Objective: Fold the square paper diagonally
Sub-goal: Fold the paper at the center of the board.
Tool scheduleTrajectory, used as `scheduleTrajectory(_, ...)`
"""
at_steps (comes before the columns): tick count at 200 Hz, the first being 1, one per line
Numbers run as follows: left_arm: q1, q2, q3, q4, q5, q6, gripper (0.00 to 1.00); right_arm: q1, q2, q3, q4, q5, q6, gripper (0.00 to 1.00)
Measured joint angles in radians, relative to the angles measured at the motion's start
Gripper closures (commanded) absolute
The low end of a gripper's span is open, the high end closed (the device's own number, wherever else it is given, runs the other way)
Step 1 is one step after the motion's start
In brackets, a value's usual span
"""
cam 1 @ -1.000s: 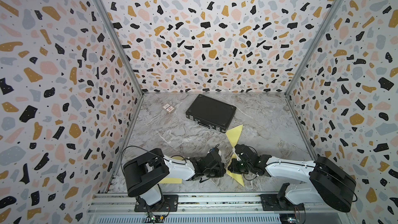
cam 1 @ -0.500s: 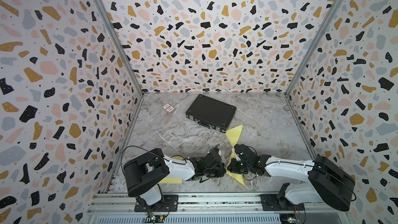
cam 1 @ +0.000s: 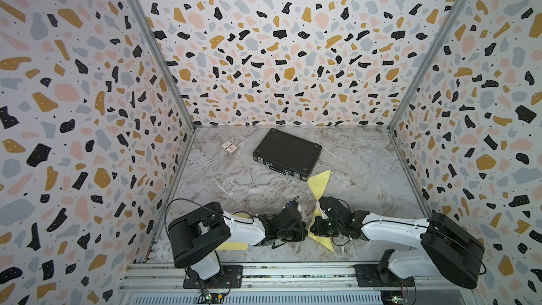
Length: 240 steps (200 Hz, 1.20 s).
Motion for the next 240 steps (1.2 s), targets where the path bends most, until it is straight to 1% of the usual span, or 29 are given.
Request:
scheduleTrajectory(43,0.0,0.0,0.0,-0.001,0.0,0.002,1.0,0.0,0.008,0.0,0.016,-0.007,0.0,0.99)
scheduleTrajectory(71,0.0,-0.006,0.0,-0.014,-0.005,0.016,1.0,0.0,0.006,-0.008,0.027,-0.007,0.001,0.9)
scheduleTrajectory(89,0.0,-0.014,0.0,-0.03,-0.005,0.022,1.0,0.0,0.002,-0.017,0.044,-0.008,0.0,0.79)
scheduleTrajectory(108,0.0,-0.023,0.0,-0.05,-0.01,0.029,1.0,0.0,-0.006,-0.023,0.06,-0.01,0.003,0.7)
scheduleTrajectory(134,0.0,-0.032,0.001,-0.067,-0.021,0.035,1.0,0.002,-0.012,-0.031,0.08,-0.016,0.004,0.66)
scheduleTrajectory(171,0.003,-0.055,0.0,-0.105,-0.038,0.028,1.0,0.002,-0.021,-0.042,0.096,-0.019,0.009,0.65)
scheduleTrajectory(187,0.004,-0.07,-0.001,-0.132,-0.047,0.017,1.0,0.002,-0.024,-0.045,0.098,-0.019,0.008,0.66)
scheduleTrajectory(213,0.006,-0.095,-0.012,-0.16,-0.051,-0.006,1.0,0.002,-0.026,-0.05,0.095,-0.015,0.008,0.78)
scheduleTrajectory(240,0.007,-0.114,-0.017,-0.175,-0.053,-0.04,1.0,0.002,-0.029,-0.054,0.082,-0.006,0.011,0.84)
